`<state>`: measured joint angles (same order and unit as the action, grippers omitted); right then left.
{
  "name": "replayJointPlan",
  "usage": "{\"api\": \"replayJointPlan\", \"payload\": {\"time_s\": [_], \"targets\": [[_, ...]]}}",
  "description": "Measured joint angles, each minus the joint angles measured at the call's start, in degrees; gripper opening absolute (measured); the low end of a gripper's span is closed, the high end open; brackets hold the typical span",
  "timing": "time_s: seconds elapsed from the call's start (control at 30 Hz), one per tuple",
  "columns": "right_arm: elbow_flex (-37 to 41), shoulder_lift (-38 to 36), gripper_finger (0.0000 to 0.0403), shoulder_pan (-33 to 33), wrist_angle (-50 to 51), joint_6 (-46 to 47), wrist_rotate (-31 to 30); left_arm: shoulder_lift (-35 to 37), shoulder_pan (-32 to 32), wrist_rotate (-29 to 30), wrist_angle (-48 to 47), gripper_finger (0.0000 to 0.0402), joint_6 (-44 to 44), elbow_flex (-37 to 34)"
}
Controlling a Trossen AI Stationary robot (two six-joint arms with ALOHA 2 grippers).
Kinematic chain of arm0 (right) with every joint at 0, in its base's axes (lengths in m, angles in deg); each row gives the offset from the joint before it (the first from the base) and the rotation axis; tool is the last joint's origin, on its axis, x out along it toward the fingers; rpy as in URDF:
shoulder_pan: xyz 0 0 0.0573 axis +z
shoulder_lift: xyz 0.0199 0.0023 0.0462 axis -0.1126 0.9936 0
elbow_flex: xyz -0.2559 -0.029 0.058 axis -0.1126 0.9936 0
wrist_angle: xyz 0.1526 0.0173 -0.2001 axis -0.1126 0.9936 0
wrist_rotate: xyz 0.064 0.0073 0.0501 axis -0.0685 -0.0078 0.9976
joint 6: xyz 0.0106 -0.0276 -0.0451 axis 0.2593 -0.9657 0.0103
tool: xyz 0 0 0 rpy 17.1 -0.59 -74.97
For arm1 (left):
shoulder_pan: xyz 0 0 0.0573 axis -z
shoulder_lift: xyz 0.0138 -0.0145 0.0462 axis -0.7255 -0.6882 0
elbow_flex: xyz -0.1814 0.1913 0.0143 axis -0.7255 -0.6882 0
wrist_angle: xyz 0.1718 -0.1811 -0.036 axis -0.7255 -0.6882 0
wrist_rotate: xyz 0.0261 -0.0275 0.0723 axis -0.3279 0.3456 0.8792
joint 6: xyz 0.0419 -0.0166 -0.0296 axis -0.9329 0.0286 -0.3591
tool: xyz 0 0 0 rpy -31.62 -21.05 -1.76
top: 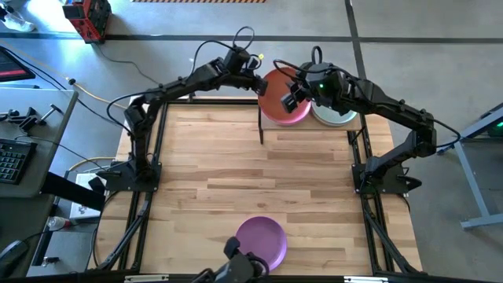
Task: Place and stack plates onto a shelf
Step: Stack the orange plate on top of the pink plate on the shelf
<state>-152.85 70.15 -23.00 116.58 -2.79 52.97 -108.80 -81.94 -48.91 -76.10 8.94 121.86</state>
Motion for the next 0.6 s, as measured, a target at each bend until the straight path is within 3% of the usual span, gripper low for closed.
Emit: {"api": "replayJointPlan", "payload": {"time_s": [0.6], "targets": [[0.02, 0.00, 0.0083, 0.00, 1.39, 1.50, -0.05, -0.81, 0.38, 0.00, 0.30, 0.0007, -0.08, -0.02]]}}
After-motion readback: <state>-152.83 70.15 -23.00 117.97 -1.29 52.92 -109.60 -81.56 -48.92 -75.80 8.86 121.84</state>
